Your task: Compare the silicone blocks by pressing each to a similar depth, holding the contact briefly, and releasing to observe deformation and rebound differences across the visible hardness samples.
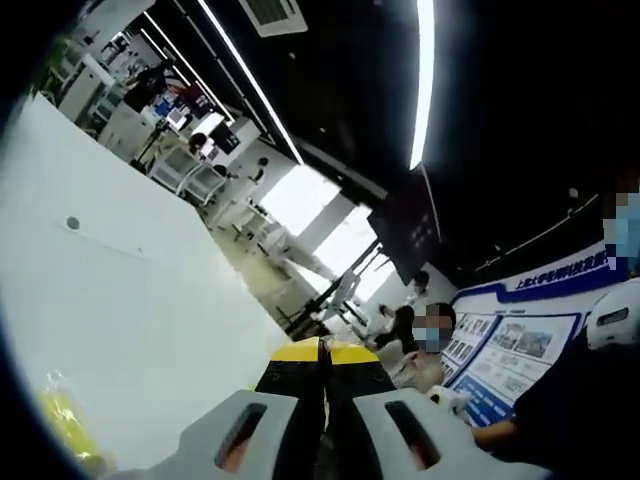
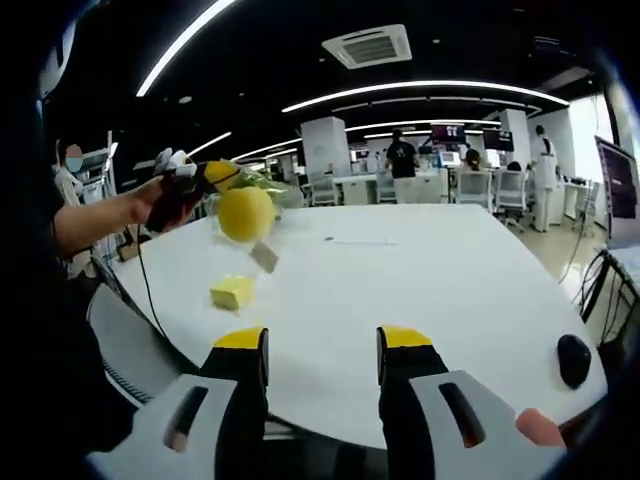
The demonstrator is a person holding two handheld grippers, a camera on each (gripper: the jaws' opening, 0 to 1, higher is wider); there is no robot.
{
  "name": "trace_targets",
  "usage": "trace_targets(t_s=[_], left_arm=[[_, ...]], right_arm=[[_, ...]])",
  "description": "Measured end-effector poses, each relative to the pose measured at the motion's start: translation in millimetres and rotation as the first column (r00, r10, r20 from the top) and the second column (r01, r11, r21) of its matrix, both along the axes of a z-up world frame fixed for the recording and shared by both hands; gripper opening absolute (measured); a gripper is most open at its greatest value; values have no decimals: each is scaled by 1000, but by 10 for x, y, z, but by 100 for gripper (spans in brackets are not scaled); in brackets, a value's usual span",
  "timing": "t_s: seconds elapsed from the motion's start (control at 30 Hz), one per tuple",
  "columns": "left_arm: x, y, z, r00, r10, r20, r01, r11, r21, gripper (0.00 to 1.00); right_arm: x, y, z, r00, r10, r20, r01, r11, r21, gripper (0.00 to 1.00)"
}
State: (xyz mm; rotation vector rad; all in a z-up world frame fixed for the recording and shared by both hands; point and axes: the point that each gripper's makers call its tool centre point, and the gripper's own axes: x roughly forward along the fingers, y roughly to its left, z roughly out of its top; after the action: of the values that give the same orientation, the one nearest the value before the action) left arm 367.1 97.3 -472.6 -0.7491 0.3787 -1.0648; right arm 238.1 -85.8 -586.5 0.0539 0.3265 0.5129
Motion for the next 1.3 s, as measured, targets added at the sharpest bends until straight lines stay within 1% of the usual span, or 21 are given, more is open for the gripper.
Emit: trace_targets(t_s=[0.17, 0.3, 0.5, 0.63, 0.8, 0.83, 0.97, 1.13, 1.2, 1.23, 1.3], left_arm=[[34, -8, -106, 999, 12, -36, -13, 1000, -15, 0], [59, -30, -225, 998, 22, -59, -22, 1000, -8, 0], [104, -20, -463, 991, 40, -125, -42, 999, -14, 0], [141, 14, -618, 986, 63, -156, -65, 998, -6, 0], [193, 69, -812, 973, 94, -211, -101, 995, -19, 0], [212, 81, -853, 967, 107, -229, -115, 993, -23, 0], [238, 91, -964, 959, 121, -258, -132, 991, -25, 0], [284, 141, -1085, 937, 150, -315, -177, 982, -59, 0], [307, 170, -1148, 929, 169, -329, -198, 979, -54, 0], [309, 174, -1173, 928, 168, -332, -196, 979, -53, 0], [319, 193, -1261, 921, 185, -342, -209, 977, -33, 0]], right_arm=[[-26, -27, -17, 1000, -5, -5, 5, 1000, -13, 38], [-26, -51, -9, 1000, -11, -5, 11, 1000, -13, 38], [-30, -86, -13, 1000, -21, -9, 21, 1000, -14, 37], [-43, -96, -25, 1000, -24, -15, 24, 1000, -13, 37], [-49, -98, -24, 999, -30, -19, 29, 1000, -7, 37], [-48, -98, -25, 999, -30, -19, 30, 1000, -6, 37], [-46, -87, -21, 999, -27, -20, 27, 1000, -7, 36], [-41, -99, -23, 999, -32, -23, 32, 999, -6, 36], [-45, -105, -28, 999, -32, -26, 32, 999, -7, 36], [-47, -107, -28, 999, -34, -26, 33, 999, -8, 35], [-53, -107, -24, 999, -36, -27, 36, 999, -5, 35]])
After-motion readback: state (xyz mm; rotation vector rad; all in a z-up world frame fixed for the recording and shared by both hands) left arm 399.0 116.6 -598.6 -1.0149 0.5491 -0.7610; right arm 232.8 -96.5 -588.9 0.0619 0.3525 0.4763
